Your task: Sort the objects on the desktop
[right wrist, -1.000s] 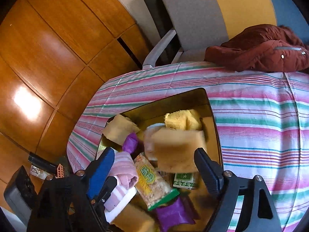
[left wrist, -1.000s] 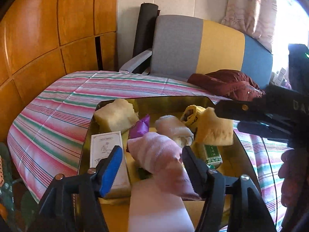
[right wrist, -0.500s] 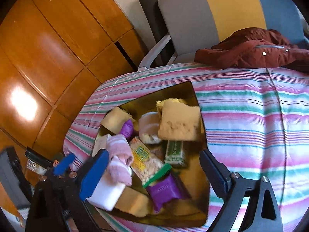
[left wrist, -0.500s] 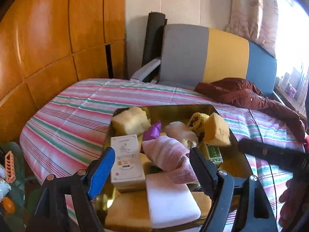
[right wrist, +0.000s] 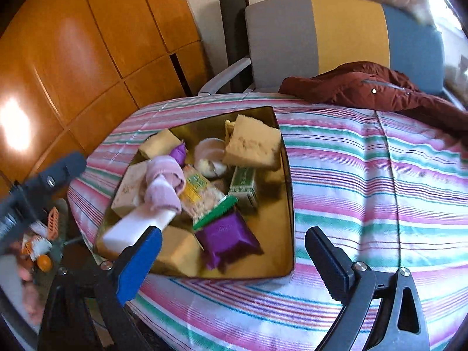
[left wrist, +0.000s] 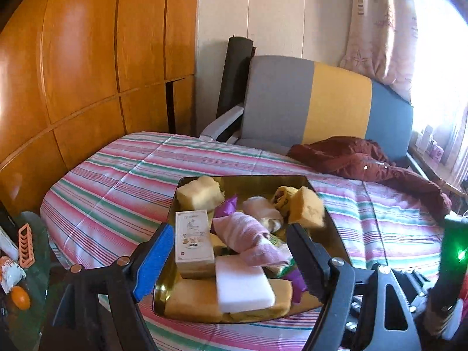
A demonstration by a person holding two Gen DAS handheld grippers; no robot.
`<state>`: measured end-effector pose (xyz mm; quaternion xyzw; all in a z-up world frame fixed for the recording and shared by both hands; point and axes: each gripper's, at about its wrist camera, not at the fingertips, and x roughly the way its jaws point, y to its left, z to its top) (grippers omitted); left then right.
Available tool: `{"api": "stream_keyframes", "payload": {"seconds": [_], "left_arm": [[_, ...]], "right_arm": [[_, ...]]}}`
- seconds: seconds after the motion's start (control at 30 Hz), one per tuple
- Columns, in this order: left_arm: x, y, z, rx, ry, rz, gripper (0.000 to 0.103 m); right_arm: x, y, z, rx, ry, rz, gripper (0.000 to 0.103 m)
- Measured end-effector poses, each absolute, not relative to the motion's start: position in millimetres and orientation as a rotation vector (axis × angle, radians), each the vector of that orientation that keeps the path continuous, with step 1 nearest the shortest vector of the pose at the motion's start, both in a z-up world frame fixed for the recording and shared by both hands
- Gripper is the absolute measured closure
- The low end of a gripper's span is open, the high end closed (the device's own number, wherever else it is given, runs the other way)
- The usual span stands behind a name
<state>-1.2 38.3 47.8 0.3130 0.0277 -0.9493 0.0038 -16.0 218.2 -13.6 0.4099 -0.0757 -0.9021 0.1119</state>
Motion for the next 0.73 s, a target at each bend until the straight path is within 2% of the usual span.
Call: {"api": "stream_keyframes", "payload": {"seconds": [0.1,0.23,0.37,0.43,0.5,0.6,0.73], "left_arm": [[8,43,52,0.904,0.057,-2.971,0.023],[10,45,49,0.927,0.105,-2.988,0.025],[6,49,42,0.978,0.068,-2.987,0.033],[5,52,39,0.984,0.039,-2.981,0.034],[6,52,36,0.964,0.025,-2.976,0.04],[4,48,33,0.98,0.061,-2.971,0.043],[-1,45,29,1.013,0.066,-2.959,0.043]], "right_arm": [[-9,216,-15,1.197,-0.187,-2.659,0.004],[-3,214,-17,1.19,-0.147,-2.668,0.004],[0,211,-18,1.187,-0.122,-2.674,0.003],[0,211,-19,1.188,-0.111,-2.678,0.003],[0,211,-20,1.191,-0.104,-2.681,0.003],[-1,212,-21,1.196,-0.102,-2.69,0.003],[-2,218,-19,1.181,-0.123,-2.719,0.003]]}}
